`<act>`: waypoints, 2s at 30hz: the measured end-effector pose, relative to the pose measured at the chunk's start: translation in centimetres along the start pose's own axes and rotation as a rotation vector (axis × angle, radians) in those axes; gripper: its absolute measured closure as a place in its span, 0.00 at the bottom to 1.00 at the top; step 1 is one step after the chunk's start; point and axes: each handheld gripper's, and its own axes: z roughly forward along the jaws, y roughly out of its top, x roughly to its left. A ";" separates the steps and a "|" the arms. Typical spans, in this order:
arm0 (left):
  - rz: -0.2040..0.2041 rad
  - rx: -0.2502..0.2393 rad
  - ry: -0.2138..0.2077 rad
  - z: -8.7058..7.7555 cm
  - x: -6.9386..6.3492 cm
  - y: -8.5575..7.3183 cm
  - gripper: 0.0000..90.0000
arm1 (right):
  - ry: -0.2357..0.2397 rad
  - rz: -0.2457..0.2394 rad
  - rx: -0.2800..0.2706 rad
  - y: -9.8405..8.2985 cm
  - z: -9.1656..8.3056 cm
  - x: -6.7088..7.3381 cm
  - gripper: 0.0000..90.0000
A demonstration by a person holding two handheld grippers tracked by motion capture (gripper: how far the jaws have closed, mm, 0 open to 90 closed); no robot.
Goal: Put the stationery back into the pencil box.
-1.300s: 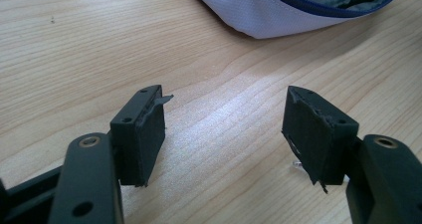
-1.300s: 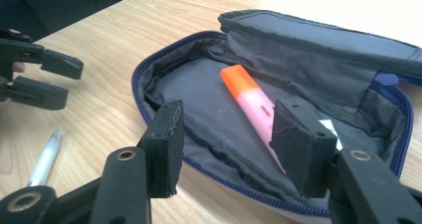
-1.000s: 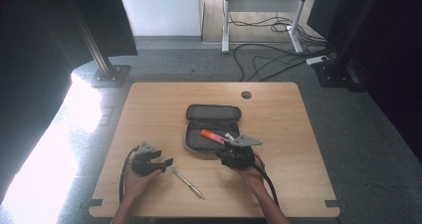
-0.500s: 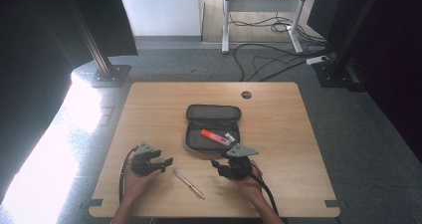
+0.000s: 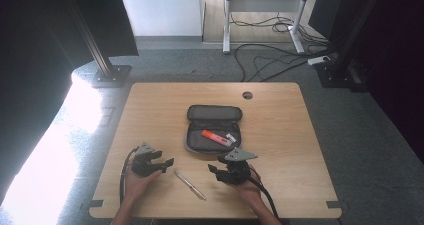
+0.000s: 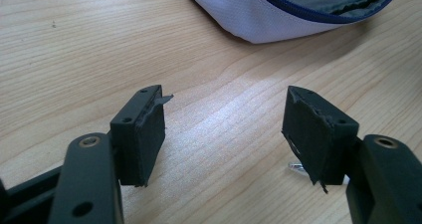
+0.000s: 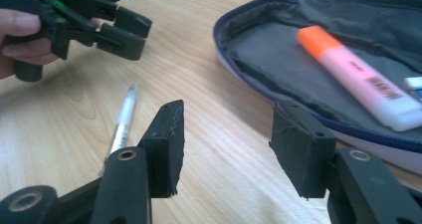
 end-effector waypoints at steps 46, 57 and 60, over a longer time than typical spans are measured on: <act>-0.001 -0.005 -0.001 -0.1 0.1 0.1 0.37 | 0.083 -0.065 0.071 -1.0 3.7 6.0 0.57; -0.001 -0.003 0.000 0.0 0.1 0.1 0.37 | 0.099 -0.089 0.115 -1.2 4.6 6.9 0.57; 0.000 -0.001 0.000 0.0 0.1 0.1 0.37 | 0.101 -0.098 0.126 -1.3 4.9 7.2 0.58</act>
